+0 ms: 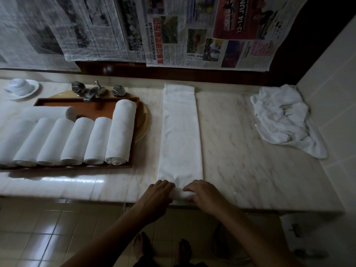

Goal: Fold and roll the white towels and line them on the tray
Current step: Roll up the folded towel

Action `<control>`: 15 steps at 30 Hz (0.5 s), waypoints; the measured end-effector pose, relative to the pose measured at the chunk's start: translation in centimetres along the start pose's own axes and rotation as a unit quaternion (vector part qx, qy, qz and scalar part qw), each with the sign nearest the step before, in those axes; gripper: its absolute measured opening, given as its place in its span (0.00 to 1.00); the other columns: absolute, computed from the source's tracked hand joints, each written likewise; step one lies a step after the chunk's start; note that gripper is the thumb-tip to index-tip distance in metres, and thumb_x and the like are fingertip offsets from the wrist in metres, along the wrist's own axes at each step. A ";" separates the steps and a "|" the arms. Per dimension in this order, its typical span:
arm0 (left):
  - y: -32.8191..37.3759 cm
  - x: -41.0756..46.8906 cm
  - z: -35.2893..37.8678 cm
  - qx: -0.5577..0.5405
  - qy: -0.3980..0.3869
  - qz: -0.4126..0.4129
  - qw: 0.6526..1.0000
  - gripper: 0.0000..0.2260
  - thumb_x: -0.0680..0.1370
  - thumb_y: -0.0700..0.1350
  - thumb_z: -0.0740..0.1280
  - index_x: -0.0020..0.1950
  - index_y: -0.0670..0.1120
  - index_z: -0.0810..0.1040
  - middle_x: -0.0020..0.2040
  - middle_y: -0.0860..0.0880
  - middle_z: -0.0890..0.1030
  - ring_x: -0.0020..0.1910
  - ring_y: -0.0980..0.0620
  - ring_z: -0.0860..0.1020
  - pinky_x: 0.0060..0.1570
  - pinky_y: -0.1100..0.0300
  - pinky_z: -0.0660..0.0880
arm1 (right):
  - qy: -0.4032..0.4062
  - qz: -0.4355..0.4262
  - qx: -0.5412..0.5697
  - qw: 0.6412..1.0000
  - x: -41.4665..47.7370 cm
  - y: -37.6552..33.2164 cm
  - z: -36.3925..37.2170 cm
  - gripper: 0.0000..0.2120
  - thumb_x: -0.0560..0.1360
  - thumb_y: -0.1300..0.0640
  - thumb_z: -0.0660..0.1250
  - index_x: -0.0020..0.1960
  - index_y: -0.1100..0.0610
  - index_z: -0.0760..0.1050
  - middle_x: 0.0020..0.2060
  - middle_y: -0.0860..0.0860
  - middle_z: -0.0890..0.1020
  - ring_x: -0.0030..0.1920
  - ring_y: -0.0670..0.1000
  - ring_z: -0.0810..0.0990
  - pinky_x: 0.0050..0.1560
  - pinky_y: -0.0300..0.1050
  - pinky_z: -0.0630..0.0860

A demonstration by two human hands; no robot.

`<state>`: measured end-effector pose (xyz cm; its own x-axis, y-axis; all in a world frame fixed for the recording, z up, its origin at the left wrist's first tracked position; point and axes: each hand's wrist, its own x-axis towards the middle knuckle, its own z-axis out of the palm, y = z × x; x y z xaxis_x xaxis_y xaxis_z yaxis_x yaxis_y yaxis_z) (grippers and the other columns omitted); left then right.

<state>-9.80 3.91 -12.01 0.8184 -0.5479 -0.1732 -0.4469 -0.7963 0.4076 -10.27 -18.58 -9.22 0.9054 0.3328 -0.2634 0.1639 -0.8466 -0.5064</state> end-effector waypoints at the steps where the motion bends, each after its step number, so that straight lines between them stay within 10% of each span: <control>1: -0.1 -0.2 0.0 -0.022 -0.001 -0.002 1.000 0.17 0.82 0.49 0.66 0.69 0.52 0.70 0.64 0.53 0.74 0.57 0.56 0.72 0.56 0.61 0.70 | -0.018 0.012 0.013 1.000 0.0 0.0 -0.5 0.16 0.79 0.57 0.70 0.66 0.48 0.80 0.60 0.47 0.82 0.58 0.49 0.78 0.61 0.44 0.76; 5: -1.1 -0.2 0.1 -0.054 0.008 -0.007 0.998 0.08 0.82 0.50 0.63 0.60 0.53 0.74 0.53 0.56 0.75 0.49 0.56 0.75 0.46 0.65 0.69 | -0.036 0.044 0.067 0.996 -0.1 0.5 -1.6 0.15 0.80 0.55 0.70 0.65 0.49 0.81 0.61 0.48 0.82 0.59 0.49 0.79 0.61 0.41 0.75; 8: -1.8 0.2 -0.1 -0.102 0.033 -0.047 0.993 0.09 0.82 0.47 0.65 0.59 0.49 0.82 0.57 0.53 0.79 0.55 0.55 0.77 0.57 0.60 0.75 | -0.018 0.059 0.091 0.994 0.0 0.6 -1.3 0.14 0.80 0.55 0.69 0.65 0.51 0.82 0.60 0.50 0.82 0.60 0.50 0.79 0.60 0.41 0.74; 15: -2.0 1.3 0.3 -0.154 0.047 -0.128 0.979 0.06 0.81 0.46 0.69 0.55 0.49 0.85 0.50 0.52 0.81 0.48 0.54 0.80 0.42 0.75 0.68 | 0.126 0.019 -0.077 0.989 -1.2 0.1 3.5 0.22 0.75 0.63 0.67 0.67 0.48 0.79 0.59 0.47 0.78 0.59 0.52 0.74 0.57 0.48 0.75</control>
<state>-7.95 4.78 -13.29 0.9257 -0.3024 -0.2273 -0.1043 -0.7816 0.6151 -12.73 -17.62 -11.81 0.9778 0.2017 -0.0564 0.1680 -0.9162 -0.3637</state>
